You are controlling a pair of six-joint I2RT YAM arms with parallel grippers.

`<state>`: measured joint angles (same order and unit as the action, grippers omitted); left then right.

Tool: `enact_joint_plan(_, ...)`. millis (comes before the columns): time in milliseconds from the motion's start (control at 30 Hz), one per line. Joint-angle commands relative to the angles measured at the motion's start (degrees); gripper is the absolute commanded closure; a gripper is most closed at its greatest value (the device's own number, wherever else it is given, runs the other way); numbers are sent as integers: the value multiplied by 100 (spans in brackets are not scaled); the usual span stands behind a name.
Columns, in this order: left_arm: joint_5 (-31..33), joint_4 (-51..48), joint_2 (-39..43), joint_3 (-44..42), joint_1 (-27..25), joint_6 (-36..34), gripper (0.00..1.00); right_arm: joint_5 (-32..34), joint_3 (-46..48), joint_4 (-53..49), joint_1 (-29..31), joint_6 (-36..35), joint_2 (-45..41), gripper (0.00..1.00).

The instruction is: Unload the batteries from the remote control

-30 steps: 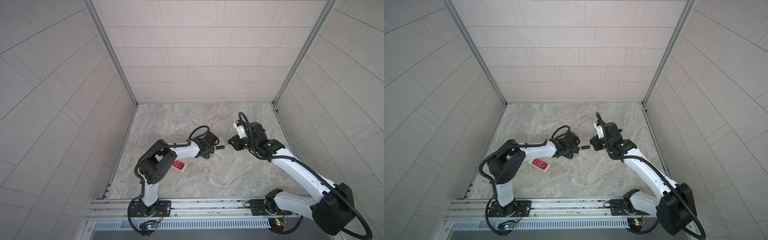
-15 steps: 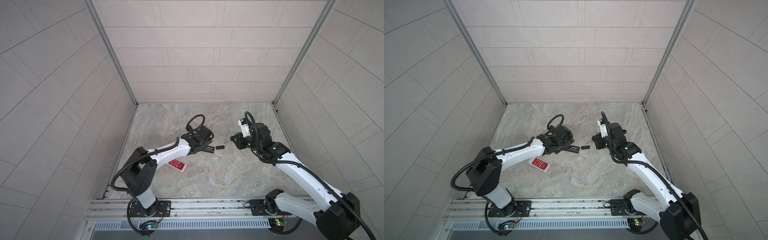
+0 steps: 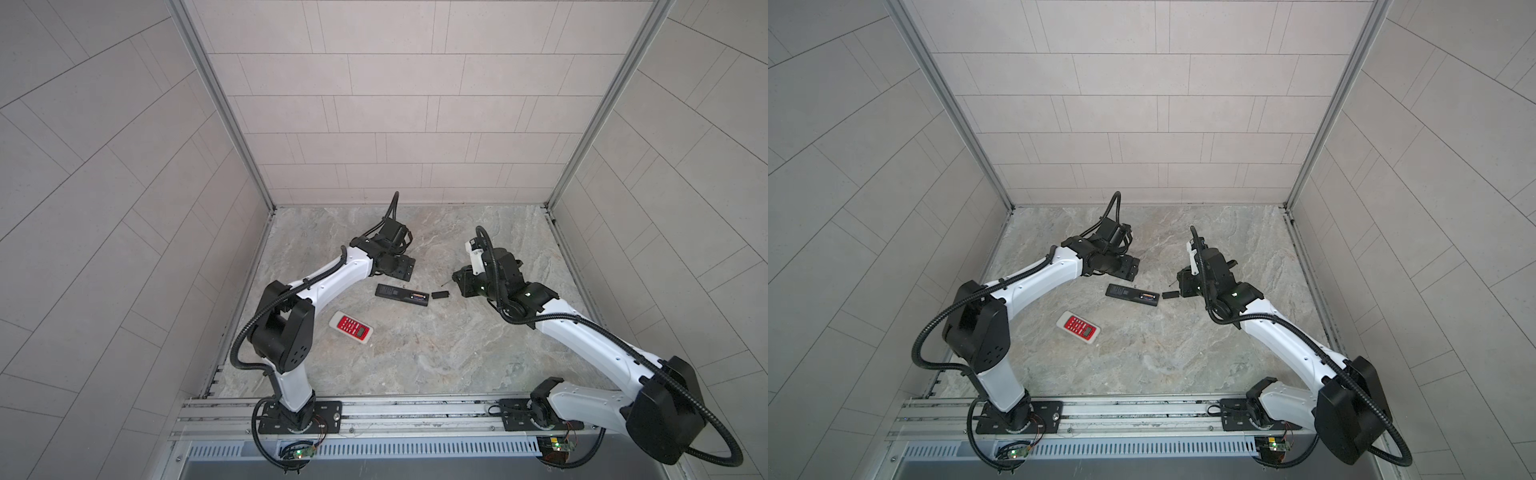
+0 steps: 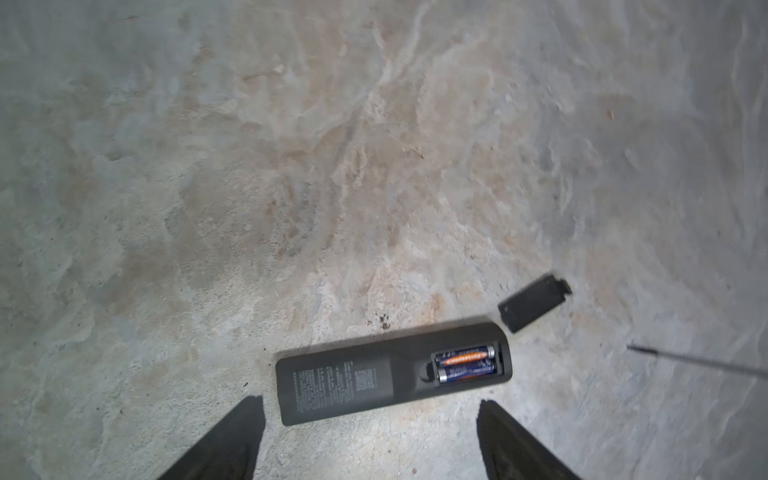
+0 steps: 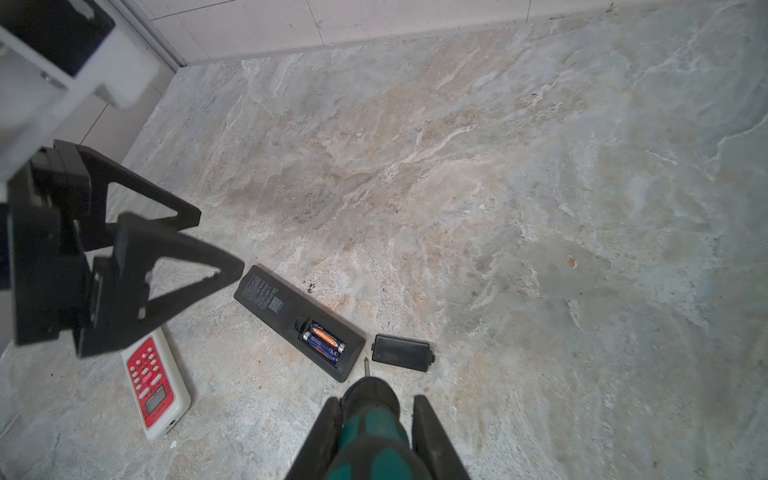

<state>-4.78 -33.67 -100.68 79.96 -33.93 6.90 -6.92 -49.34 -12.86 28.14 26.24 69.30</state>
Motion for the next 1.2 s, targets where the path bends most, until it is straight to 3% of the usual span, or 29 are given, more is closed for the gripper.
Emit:
enact_joint_plan(0, -694, -123, 293, -448, -34, -2288, 15, 230, -345, -46, 14, 139, 251, 85)
enact_joint_plan(100, -1372, 529, 666, -1055, -26, -3820, 15, 392, -531, -215, 14, 294, 421, 85)
enact_joint_plan(200, -1634, 1409, 787, -1551, 14, -4669, 15, 472, -517, -155, 7, 569, 487, 85)
enact_joint_plan(400, -2154, 643, -106, -953, 119, -5809, 19, 174, -383, 205, 4, 1066, 541, 85)
enact_joint_plan(567, -2646, 1183, -549, -845, 224, -6038, 20, 215, -81, 456, 22, 1608, 516, 85)
enact_joint_plan(733, -2999, 787, -1031, -464, 308, -6388, 20, 294, 56, 433, 25, 1806, 406, 86)
enact_joint_plan(933, -2789, 1126, -1280, -414, 278, -6281, 20, 402, 103, 318, 23, 1780, 294, 85)
enact_joint_plan(1167, -2441, 855, -1513, -169, 132, -6472, 23, 406, 91, 201, 19, 1702, 226, 85)
